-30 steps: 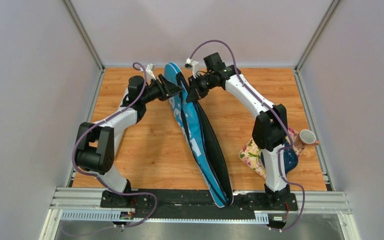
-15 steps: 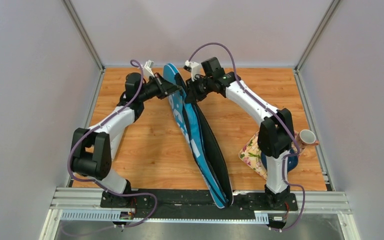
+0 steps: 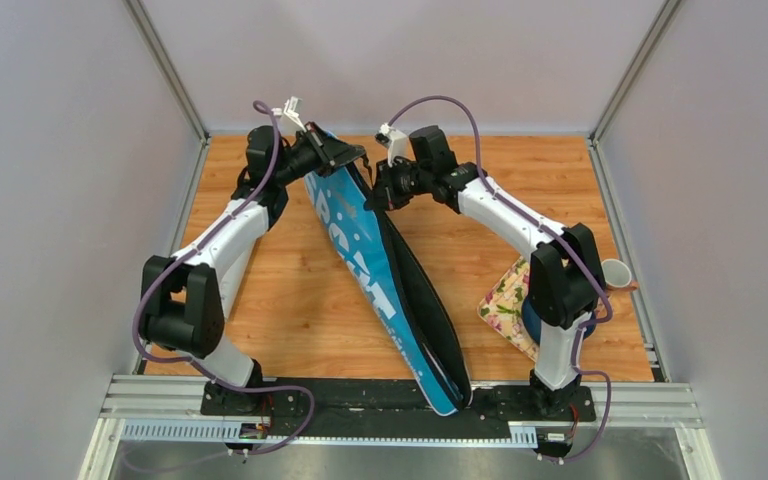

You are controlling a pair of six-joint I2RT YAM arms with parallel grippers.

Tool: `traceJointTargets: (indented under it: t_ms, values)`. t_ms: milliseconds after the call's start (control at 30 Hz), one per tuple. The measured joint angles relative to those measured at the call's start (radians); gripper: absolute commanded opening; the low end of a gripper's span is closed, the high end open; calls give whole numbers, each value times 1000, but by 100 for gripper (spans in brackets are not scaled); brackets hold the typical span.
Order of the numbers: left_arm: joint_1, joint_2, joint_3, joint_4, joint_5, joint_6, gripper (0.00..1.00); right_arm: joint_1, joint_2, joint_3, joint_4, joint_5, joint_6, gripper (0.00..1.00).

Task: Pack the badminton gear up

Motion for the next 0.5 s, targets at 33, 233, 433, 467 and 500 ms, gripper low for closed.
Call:
traceJointTargets:
  t_ms: [33,233,433,467,500]
  values:
    - [-4,14,16,-11,3,-2,4,2,0,-8,16,-6,7,0]
    - [-28,84,136,-185,-14,53,40,5,0,-39,63,-13,34,0]
    - [-40,27,148,-358,-68,195,59,6,0,-60,101,-38,42,0]
    - [-40,14,152,-381,-67,219,59,6,0,-61,106,-45,44,0]
    - [-40,3,156,-401,-67,237,58,6,0,-64,111,-55,47,0]
